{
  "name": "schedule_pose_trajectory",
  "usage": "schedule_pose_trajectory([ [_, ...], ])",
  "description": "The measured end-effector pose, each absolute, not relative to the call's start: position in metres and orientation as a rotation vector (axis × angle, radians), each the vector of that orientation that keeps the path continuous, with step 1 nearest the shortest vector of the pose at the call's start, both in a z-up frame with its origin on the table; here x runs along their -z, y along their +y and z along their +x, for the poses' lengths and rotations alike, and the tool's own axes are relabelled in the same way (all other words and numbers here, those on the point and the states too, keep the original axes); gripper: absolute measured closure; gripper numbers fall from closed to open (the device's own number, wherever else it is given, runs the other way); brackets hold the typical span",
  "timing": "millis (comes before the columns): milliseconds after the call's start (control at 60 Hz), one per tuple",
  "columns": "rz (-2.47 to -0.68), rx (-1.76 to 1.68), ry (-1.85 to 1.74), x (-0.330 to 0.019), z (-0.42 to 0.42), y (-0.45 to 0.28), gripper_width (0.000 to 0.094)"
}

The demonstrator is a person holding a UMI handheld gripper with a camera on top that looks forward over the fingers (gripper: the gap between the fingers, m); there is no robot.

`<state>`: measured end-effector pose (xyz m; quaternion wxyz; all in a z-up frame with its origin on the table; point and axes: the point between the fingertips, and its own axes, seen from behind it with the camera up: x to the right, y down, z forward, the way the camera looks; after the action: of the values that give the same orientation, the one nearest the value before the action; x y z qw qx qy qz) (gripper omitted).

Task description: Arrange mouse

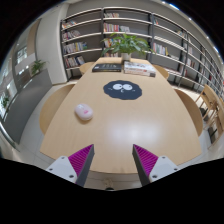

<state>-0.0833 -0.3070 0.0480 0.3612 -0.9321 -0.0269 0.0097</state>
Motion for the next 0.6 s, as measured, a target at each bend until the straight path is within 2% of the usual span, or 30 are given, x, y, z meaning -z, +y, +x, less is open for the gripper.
schedule_pose_trajectory([
  [333,-2.491,-0.080,-0.166,0.013,-0.184,-0.225,0.0158],
  [600,-2.486,-0.026,-0.091,0.017,-0.188,-0.144,0.0162],
])
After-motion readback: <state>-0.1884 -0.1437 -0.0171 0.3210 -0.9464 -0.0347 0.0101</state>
